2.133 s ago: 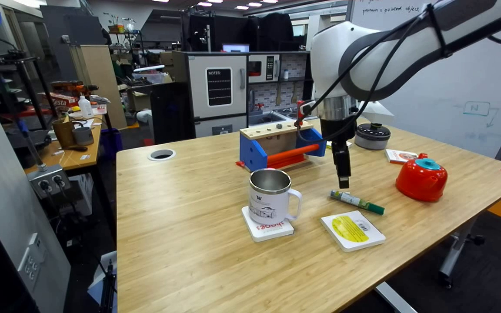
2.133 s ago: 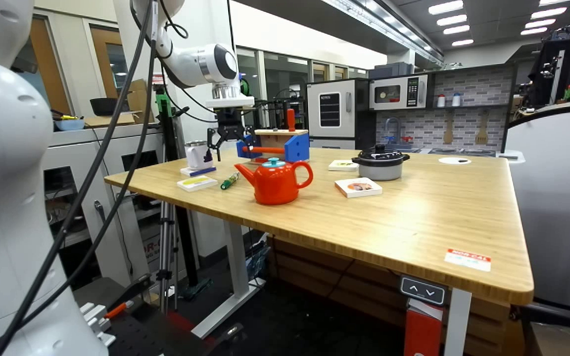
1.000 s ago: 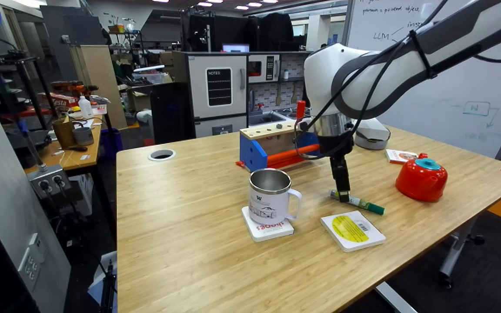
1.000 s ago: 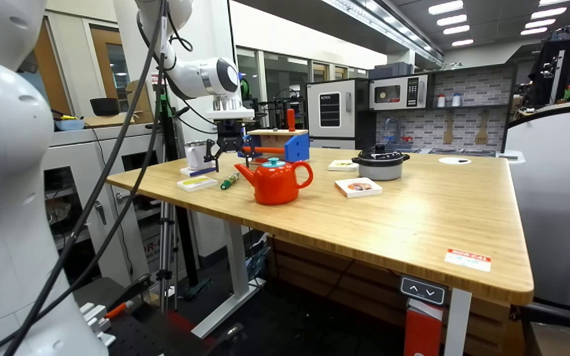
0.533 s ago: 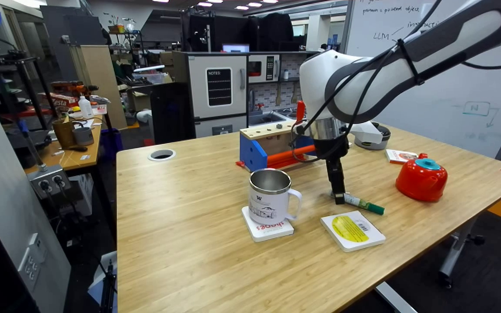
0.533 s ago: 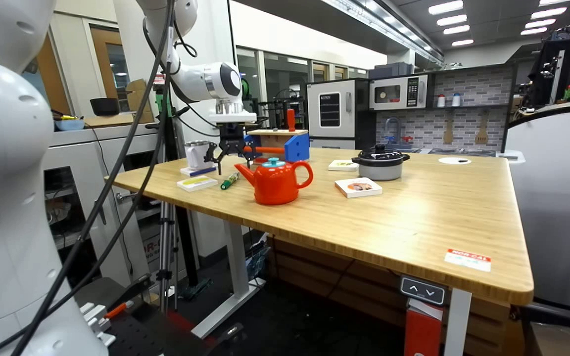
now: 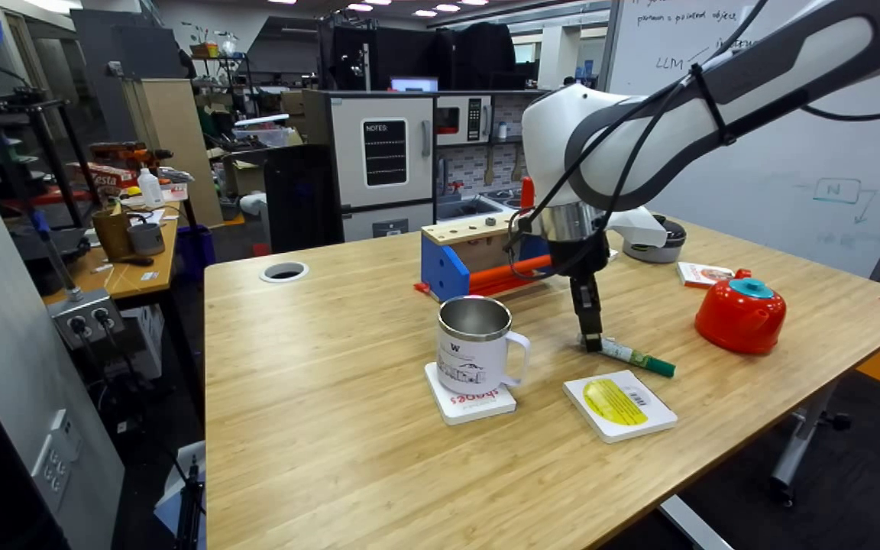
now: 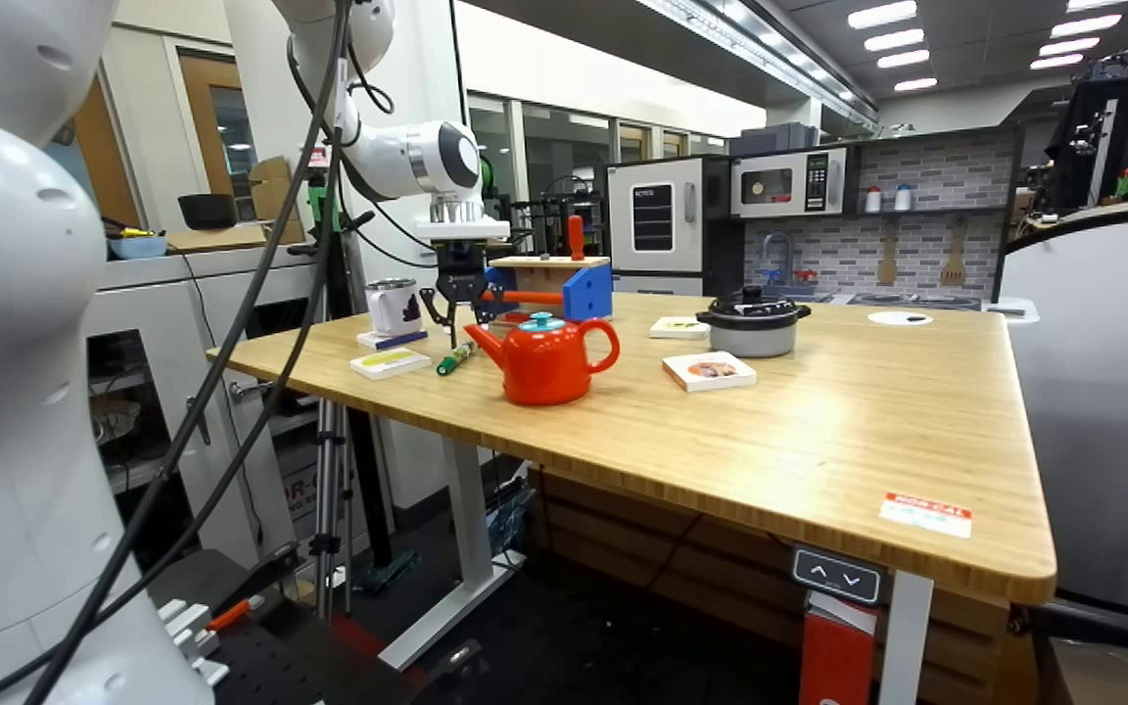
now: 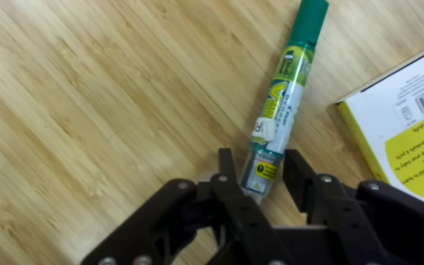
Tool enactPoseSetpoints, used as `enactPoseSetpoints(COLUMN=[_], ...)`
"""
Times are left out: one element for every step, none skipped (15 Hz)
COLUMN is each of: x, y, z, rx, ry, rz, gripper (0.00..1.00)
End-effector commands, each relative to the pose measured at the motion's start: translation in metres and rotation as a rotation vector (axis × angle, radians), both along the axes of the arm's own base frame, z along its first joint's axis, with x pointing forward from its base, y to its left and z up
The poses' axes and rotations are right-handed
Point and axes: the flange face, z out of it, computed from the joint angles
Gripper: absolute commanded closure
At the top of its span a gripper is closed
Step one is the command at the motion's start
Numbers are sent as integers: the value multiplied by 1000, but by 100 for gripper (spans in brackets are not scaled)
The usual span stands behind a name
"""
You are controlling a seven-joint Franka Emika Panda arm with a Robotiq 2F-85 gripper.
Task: Pick up the marker and put it in the cup
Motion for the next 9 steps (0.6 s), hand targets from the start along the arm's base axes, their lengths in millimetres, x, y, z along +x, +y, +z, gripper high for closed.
enactPoseSetpoints(x=[5,5,6,6,6,6,5,5,3], y=[0,0,-1,-1,-2,-3,-3,-3,-1], z=[0,0,0,1,3,6,12,20,30], rx=[-15,-16,-16,-16,-15,-14,-14,-20,-33], ry=[16,17,16,15,12,7,-2,-18,-37], rz=[-8,-9,-10,-11,-12,-14,-15,-11,1], gripper=[81,82,82,80,81,83,87,93,93])
